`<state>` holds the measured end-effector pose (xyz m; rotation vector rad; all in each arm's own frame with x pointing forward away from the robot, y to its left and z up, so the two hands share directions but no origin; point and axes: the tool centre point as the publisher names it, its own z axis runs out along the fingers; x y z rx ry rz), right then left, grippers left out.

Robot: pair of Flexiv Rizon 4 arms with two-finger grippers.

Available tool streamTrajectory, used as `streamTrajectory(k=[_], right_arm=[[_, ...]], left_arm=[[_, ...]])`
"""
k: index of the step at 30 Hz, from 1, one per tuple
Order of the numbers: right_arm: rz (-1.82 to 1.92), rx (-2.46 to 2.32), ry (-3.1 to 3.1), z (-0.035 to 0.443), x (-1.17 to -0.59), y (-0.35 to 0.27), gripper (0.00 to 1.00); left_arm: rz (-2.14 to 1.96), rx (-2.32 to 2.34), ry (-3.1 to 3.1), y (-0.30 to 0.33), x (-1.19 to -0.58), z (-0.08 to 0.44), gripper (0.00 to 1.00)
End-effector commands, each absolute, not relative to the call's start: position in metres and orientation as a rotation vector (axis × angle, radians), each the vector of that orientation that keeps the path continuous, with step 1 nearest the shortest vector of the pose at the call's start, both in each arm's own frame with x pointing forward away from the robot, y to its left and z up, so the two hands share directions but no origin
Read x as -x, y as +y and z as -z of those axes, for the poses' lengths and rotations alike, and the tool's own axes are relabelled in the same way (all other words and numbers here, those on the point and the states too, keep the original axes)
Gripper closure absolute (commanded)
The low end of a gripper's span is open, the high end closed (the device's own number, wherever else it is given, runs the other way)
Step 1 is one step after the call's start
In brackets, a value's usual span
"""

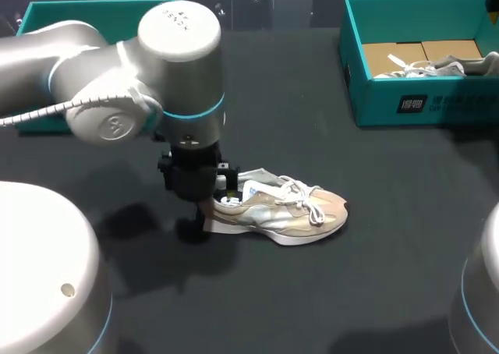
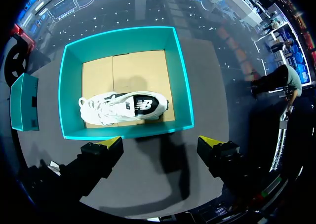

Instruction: Take the shoe out of the shoebox, open the shoe tongue, remove and reinsert the insole, then place the shoe into the shoebox

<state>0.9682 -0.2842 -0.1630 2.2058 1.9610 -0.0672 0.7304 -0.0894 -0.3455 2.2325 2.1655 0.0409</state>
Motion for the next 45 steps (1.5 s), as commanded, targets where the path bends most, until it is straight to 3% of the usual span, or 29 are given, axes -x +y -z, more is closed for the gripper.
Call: streamTrajectory(k=[1, 11, 24, 38, 45], right_arm=[[0.069, -2.206, 1.961, 0.163, -0.968, -0.284, 0.0], [0.069, -2.206, 1.961, 0.163, -0.968, -0.284, 0.0], [0.069, -2.206, 1.961, 0.163, -0.968, -0.284, 0.0], [0.069, -2.206, 1.961, 0.163, -0.968, -0.284, 0.0], [0.069, -2.206, 1.961, 0.163, -0.968, -0.284, 0.0]], left_arm=[[0.063, -2.172, 2.132, -0.07, -0.718, 0.316, 0.0], [0.388, -1.824, 2.463, -0.041, -0.703, 0.277, 0.0], [0.388, -1.824, 2.463, -0.041, -0.703, 0.277, 0.0], [0.97, -1.094, 2.926, -0.011, -0.714, 0.29, 0.0], [1.013, -1.063, 2.988, -0.004, -0.711, 0.288, 0.0]])
